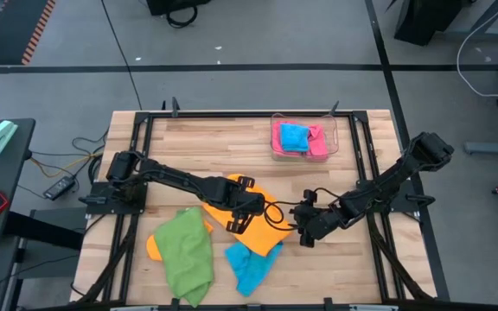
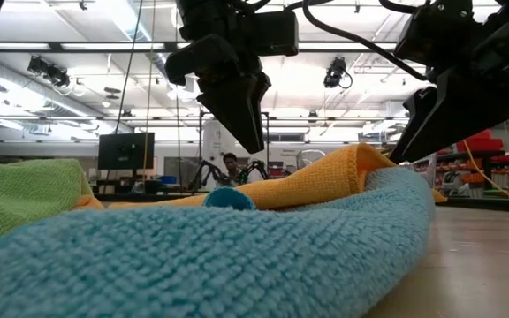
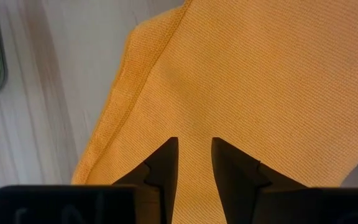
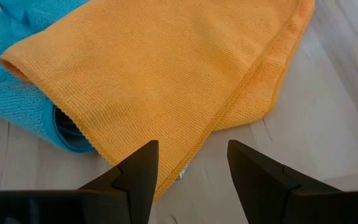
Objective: Fold microfiber towels
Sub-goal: Fold the right yellow towel
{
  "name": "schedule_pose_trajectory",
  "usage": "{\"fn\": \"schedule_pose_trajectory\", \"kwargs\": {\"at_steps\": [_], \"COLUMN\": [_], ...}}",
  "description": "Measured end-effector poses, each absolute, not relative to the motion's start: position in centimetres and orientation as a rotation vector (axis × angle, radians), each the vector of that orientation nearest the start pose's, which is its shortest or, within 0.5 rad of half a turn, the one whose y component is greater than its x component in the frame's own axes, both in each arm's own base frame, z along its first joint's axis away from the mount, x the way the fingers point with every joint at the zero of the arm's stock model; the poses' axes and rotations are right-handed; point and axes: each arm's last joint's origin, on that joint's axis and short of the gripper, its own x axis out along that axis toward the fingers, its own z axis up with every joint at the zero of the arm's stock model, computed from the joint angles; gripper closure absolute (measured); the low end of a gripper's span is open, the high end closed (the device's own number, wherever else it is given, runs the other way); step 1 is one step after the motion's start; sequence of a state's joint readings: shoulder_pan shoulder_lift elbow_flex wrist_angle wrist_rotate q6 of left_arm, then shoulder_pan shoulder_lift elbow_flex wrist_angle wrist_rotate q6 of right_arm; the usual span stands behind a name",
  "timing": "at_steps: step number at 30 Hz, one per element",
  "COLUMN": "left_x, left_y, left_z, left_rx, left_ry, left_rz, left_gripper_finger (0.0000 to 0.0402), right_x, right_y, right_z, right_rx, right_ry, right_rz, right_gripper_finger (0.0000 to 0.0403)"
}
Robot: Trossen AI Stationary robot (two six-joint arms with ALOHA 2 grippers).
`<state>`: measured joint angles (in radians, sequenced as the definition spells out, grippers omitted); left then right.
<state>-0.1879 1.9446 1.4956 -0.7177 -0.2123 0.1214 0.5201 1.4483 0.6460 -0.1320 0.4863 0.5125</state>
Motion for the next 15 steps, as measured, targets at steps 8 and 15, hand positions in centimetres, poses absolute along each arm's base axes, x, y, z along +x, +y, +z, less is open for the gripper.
{"fn": "schedule_pose_trajectory", "kwargs": {"at_steps": [8,15], "left_x": [39.48,39.39], "left_y": [-6.88,-6.87], "left_z": [20.86,20.81], "left_rx": [0.340,0.334], "left_ry": [1.148,1.158], "left_rz": [-0.048,-0.043], "left_gripper_finger": [0.0295,0.0294], "right_x": [22.94,22.97], "right_y": [11.58,11.53], "right_z": [15.60,15.63], "right_rx": [0.033,0.027], "right_ry": [0.792,0.782], "right_rz": [-0.176,-0.191], "right_gripper_finger": [0.0202,0.0202]}}
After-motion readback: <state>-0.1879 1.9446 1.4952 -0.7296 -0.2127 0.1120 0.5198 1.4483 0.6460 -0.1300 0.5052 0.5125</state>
